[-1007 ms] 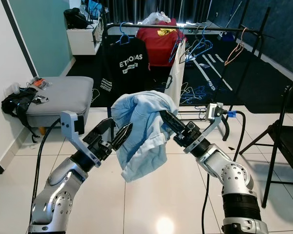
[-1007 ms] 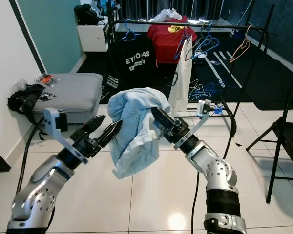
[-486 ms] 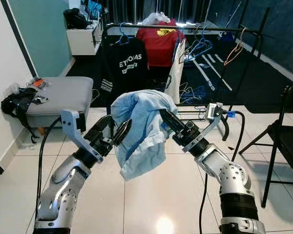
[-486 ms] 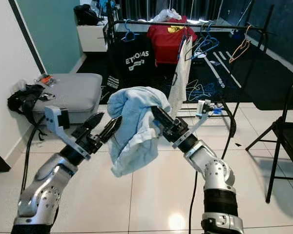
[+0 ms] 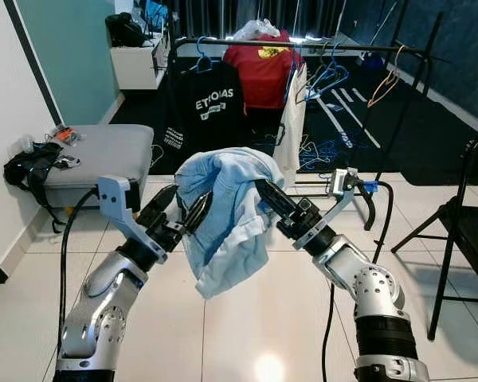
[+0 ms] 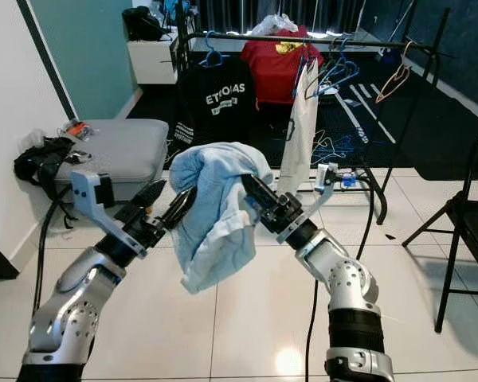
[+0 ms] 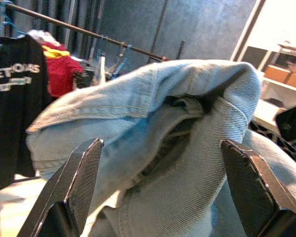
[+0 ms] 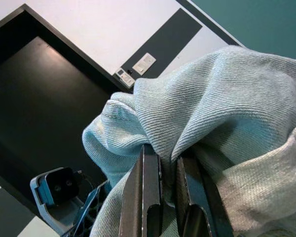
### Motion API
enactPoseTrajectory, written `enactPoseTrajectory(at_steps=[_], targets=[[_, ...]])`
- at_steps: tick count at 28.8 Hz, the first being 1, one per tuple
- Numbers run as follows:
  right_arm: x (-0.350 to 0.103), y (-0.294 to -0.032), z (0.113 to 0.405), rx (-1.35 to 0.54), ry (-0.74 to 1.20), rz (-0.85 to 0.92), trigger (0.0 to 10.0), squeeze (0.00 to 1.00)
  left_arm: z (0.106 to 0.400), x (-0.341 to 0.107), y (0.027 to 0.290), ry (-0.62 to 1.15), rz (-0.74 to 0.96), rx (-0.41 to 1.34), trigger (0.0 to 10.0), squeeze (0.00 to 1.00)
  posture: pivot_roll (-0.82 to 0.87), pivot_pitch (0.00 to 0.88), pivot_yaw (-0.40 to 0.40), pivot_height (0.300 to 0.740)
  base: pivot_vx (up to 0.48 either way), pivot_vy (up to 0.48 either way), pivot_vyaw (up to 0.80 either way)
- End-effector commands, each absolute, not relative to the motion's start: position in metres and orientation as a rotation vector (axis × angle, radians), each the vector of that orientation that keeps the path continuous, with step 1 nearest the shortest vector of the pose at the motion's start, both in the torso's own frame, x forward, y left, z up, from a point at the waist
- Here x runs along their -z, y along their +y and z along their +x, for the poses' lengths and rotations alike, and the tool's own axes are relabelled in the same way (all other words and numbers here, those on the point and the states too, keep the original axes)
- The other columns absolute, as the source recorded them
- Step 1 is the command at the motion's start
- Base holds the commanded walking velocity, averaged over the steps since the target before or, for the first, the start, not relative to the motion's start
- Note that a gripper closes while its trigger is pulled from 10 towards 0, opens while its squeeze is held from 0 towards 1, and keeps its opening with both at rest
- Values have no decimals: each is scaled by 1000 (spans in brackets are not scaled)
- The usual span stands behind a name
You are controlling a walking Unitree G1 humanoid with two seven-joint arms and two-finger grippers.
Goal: Hang hanger
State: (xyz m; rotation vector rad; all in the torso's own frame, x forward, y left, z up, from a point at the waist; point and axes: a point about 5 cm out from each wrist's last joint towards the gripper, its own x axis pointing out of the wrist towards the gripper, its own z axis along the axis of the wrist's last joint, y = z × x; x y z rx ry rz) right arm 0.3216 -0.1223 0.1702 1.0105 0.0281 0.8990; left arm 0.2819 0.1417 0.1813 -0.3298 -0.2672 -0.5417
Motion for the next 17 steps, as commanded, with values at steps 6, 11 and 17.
enactPoseTrajectory(at_steps=[6, 11, 17], targets=[[-178, -117, 323, -919, -12, 997, 0, 0, 279, -178, 134, -250, -325, 587, 10000, 0, 59, 0, -19, 740, 0, 0, 0], [-178, -117, 323, -916, -11, 997, 0, 0, 279, -178, 135, -246, -335, 590, 10000, 0, 58, 0, -16, 740, 0, 0, 0], [-178, -116, 324, -910, -11, 999, 0, 0, 279, -179, 136, -242, -349, 588, 10000, 1000, 58, 0, -18, 740, 0, 0, 0]])
